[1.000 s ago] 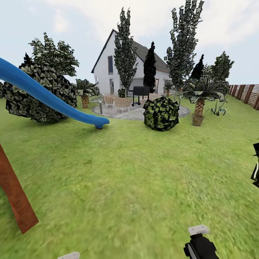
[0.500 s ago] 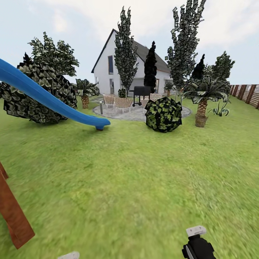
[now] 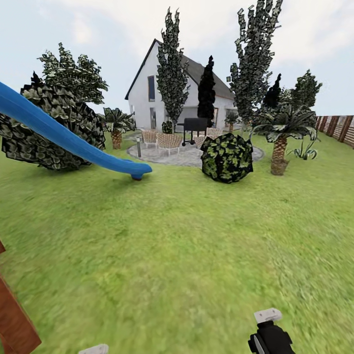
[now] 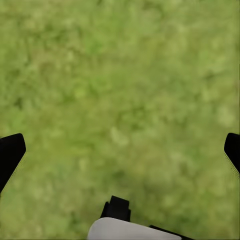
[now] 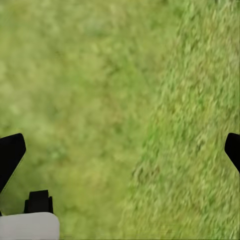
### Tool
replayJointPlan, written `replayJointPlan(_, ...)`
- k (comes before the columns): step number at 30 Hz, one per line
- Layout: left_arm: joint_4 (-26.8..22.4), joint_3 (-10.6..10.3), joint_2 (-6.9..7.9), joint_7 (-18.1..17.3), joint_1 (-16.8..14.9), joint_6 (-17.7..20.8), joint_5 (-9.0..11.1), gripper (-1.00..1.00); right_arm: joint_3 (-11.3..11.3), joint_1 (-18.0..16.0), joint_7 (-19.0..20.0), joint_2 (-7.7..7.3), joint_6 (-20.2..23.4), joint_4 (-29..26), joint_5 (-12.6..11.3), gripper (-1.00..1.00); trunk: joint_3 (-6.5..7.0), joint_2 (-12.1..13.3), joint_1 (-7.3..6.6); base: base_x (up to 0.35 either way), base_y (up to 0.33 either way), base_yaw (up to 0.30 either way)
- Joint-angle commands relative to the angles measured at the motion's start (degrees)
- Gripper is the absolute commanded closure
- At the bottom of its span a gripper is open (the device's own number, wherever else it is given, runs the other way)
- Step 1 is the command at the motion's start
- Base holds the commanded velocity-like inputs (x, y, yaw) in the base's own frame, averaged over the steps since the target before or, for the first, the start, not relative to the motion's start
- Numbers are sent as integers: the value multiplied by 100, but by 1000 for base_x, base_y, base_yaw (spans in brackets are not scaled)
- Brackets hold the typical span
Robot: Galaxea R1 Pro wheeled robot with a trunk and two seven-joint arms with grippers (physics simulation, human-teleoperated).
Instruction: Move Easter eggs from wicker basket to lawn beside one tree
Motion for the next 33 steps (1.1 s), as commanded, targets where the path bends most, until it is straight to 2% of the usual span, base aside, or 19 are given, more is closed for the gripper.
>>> replayJointPlan(1,-12,4,-3,35,1,19,61,-100,13,-4,12,-6,38,-5,43,-100,-5,-3,4,312,90,0)
replayJointPlan(20,-11,4,-10,34,1,21,61,-100,9,-5,18,-11,45,-10,28,-100,-5,-3,4,312,92,-2)
replayJointPlan(33,-11,-13,-16,25,1,19,57,-100,-22,-2,30,-22,50,-40,6,-100,-1,-3,4,292,186,-242)
